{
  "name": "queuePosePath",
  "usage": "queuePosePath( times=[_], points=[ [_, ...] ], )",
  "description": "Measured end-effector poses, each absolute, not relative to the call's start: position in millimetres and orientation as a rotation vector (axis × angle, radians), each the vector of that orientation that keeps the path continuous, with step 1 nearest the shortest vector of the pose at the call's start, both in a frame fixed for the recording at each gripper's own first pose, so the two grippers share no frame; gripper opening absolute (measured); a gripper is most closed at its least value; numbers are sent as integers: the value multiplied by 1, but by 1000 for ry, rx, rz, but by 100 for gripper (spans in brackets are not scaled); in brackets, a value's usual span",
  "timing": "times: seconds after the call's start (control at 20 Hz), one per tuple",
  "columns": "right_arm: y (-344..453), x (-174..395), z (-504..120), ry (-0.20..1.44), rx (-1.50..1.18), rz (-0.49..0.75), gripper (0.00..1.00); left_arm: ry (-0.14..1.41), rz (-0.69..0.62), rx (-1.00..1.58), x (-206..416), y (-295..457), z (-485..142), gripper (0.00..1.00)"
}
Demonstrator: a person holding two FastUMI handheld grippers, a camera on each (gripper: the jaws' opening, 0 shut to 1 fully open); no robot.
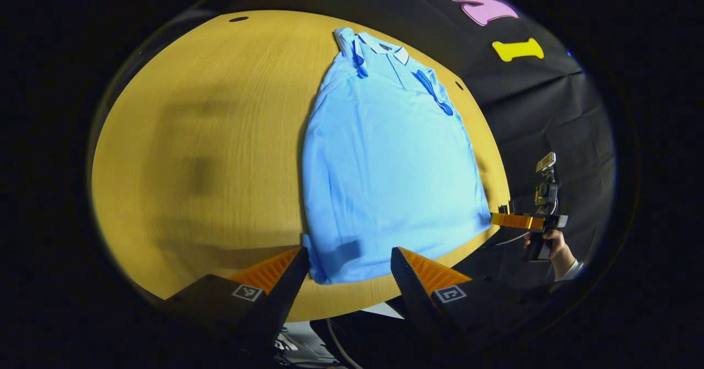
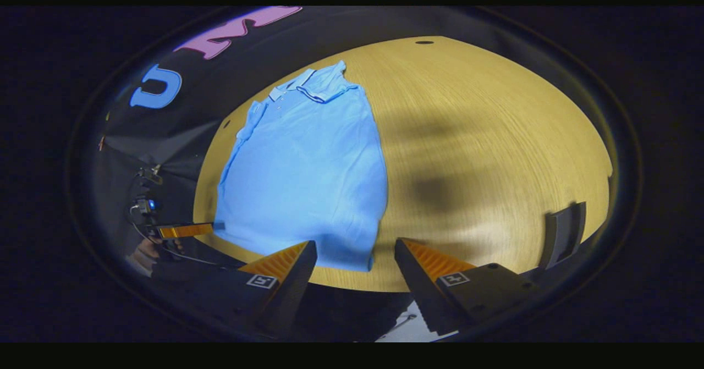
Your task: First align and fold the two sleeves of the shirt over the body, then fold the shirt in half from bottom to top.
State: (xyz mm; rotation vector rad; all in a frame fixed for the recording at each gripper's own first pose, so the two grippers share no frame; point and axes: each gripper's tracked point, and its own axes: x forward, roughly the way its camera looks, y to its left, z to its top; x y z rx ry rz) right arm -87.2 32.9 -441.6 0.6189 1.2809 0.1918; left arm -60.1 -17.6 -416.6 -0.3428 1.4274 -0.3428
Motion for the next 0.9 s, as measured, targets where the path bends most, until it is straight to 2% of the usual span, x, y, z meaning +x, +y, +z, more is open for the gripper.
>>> queuePosePath(
  times=[0.05, 0.1, 0.15, 0.25, 0.3, 0.35, 0.4, 0.45, 0.5, 0.55, 0.6, 0.65, 0.7, 0.75, 0.8, 0.9],
  points=[
    [39, -86, -442, 1289, 640, 200, 82, 1430, -344, -350, -61, -21, -417, 97],
    [46, -86, -442, 1304, 651, 212, 82, 1433, -347, -362, -60, -26, -417, 95],
    [51, -84, -441, 1309, 657, 225, 88, 1442, -352, -365, -62, -31, -419, 99],
    [54, -82, -447, 1323, 623, 236, 86, 1463, -369, -322, -70, -38, -427, 86],
    [53, -83, -451, 1336, 598, 238, 78, 1468, -391, -299, -75, -44, -429, 65],
    [51, -87, -458, 1366, 566, 234, 69, 1475, -416, -278, -77, -50, -433, 58],
    [51, -85, -460, 1378, 575, 228, 36, 1484, -433, -263, -80, -55, -435, 41],
    [54, -82, -457, 1385, 610, 238, 24, 1485, -453, -275, -82, -61, -434, 34],
    [55, -77, -463, 1386, 624, 227, 12, 1484, -456, -271, -80, -63, -435, 16],
    [60, -79, -463, 1388, 645, 235, 8, 1476, -458, -261, -77, -62, -434, 11],
    [60, -78, -458, 1384, 667, 244, 8, 1462, -451, -244, -73, -59, -433, 14],
    [61, -76, -458, 1377, 697, 249, 3, 1443, -454, -247, -70, -59, -430, 8],
    [65, -74, -454, 1367, 745, 257, 8, 1421, -469, -277, -66, -63, -422, 7],
    [69, -70, -448, 1344, 804, 270, 3, 1390, -484, -308, -62, -65, -412, 2],
    [75, -62, -439, 1313, 858, 286, 4, 1358, -495, -322, -53, -66, -403, 7],
    [83, -47, -420, 1250, 904, 330, 3, 1304, -499, -322, -37, -61, -393, 6]
  ],
)
